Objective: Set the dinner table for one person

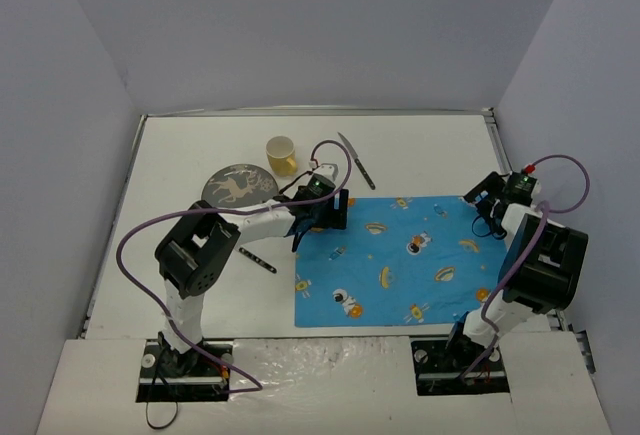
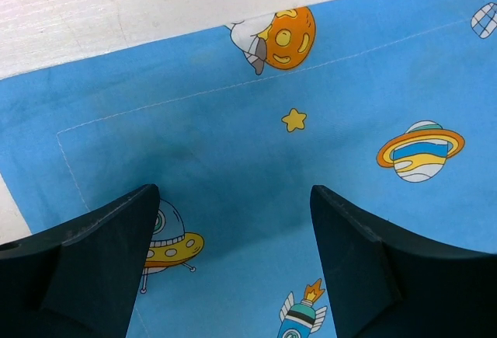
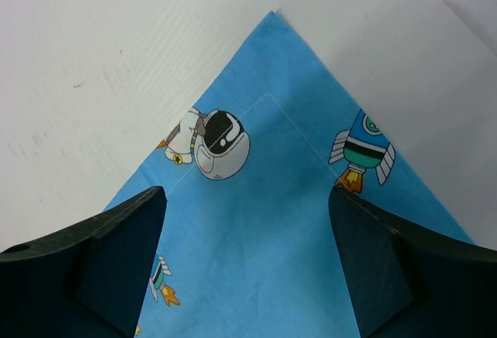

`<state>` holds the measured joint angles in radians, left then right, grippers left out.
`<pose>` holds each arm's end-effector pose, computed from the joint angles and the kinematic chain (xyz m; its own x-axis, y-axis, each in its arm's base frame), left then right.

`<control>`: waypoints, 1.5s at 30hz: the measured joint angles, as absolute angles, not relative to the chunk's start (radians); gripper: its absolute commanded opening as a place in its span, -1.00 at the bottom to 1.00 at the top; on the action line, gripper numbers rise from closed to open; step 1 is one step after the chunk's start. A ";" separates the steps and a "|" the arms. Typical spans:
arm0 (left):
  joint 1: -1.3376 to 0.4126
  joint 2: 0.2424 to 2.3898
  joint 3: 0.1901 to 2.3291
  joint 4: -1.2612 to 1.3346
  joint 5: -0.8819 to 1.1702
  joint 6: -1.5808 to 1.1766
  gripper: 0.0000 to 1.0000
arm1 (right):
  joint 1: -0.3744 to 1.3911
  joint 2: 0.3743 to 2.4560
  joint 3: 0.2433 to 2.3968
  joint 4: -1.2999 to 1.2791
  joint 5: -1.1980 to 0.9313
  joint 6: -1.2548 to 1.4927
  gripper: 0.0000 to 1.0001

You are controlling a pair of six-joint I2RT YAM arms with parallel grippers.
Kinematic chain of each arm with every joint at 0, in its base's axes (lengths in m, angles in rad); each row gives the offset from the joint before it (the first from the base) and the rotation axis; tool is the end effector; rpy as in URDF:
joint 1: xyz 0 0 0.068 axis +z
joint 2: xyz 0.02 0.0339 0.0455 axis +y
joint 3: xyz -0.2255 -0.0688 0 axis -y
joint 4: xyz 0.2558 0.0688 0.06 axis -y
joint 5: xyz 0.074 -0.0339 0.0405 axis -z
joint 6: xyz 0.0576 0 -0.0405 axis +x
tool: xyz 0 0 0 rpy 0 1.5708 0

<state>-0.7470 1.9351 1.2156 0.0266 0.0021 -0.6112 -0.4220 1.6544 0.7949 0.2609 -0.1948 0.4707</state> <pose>0.3180 -0.2946 0.1167 -0.7744 -0.0650 -0.6293 0.2884 0.8491 -0.4426 0.3322 -0.1369 0.1101 -0.3421 0.6413 -0.6868 0.4612 0.7514 0.4719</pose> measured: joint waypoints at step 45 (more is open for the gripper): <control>-0.807 1.541 1.271 -0.297 -0.265 -0.632 0.85 | -0.254 1.196 0.652 0.070 -0.254 0.526 0.96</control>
<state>-0.8074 1.5412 1.2708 -0.2973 -0.2647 -0.6320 -0.2543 1.1960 0.6520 0.0696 -0.2535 0.5260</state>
